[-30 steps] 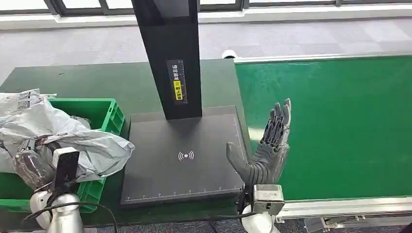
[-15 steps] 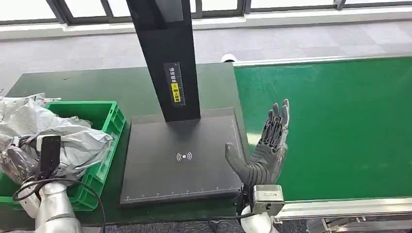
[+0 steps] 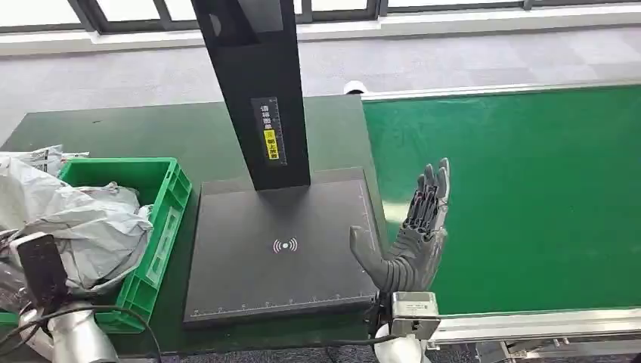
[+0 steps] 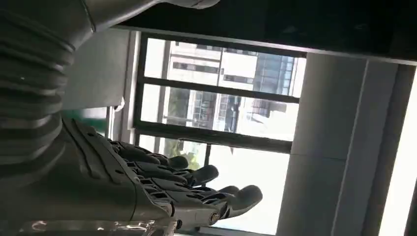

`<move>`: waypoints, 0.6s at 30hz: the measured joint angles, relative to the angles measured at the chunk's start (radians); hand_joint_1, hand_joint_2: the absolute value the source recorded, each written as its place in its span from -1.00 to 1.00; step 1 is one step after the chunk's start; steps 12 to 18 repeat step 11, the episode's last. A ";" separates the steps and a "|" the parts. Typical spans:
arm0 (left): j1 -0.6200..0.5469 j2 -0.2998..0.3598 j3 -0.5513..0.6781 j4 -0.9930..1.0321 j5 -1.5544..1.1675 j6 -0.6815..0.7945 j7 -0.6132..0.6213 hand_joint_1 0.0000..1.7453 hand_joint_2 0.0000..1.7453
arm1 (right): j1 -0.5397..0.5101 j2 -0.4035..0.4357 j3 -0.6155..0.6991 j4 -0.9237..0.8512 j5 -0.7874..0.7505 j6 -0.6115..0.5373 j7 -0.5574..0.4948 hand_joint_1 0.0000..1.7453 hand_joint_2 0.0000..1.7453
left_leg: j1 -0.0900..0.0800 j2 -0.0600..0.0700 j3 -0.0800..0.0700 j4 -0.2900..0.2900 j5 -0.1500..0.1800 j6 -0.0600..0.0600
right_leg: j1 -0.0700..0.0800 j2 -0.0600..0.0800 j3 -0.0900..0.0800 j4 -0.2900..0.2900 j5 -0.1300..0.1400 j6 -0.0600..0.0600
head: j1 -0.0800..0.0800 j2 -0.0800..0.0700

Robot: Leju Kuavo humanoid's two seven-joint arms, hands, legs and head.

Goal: Moved the parcel from conveyor to table for the left to box.

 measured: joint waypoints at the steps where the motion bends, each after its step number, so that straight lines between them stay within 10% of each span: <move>1: 0.016 -0.009 -0.020 -0.039 0.018 0.000 0.000 1.00 1.00 | 0.000 0.000 0.000 0.000 0.000 0.000 0.000 -1.00 1.00 | 0.000 0.000 -0.001 0.001 0.000 0.000 | 0.000 0.000 -0.001 0.000 0.000 0.000 | 0.000 0.000; 18: 0.091 -0.040 -0.144 -0.300 0.084 0.000 0.000 1.00 1.00 | 0.011 0.000 0.000 0.000 0.008 0.000 0.000 -1.00 1.00 | 0.000 0.000 -0.007 0.002 -0.002 0.002 | 0.000 0.000 -0.006 0.000 0.000 0.001 | 0.000 0.000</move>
